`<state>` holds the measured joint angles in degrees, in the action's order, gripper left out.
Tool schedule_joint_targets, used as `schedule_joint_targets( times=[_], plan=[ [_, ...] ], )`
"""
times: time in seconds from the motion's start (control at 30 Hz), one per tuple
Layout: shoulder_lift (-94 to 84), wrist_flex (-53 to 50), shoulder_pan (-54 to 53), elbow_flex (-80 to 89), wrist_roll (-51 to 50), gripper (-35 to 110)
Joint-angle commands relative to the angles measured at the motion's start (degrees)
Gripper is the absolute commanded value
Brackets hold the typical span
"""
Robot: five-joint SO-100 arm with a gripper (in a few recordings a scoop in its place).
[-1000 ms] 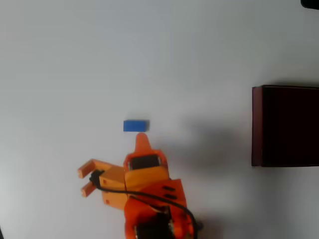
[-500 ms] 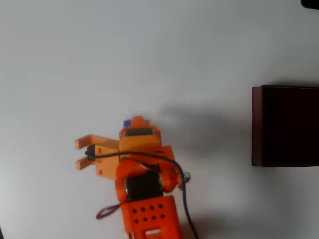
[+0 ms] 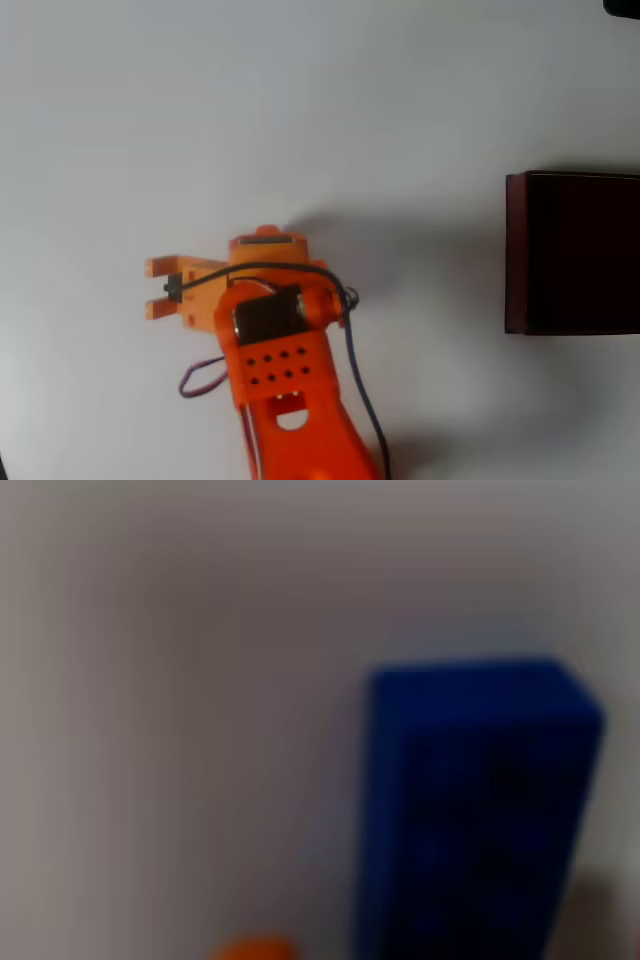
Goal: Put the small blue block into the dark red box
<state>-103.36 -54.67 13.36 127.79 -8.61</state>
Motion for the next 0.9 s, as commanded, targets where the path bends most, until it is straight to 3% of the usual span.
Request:
schedule_joint_targets(
  times=[0.0, 0.37, 0.87],
  plan=[
    [0.97, 0.09, 1.49, -3.6, -0.53, 17],
    [7.38, -1.05, 1.14, -8.0, -1.58, 16],
    [9.14, -6.59, -0.09, -12.83, -2.72, 3]
  ],
)
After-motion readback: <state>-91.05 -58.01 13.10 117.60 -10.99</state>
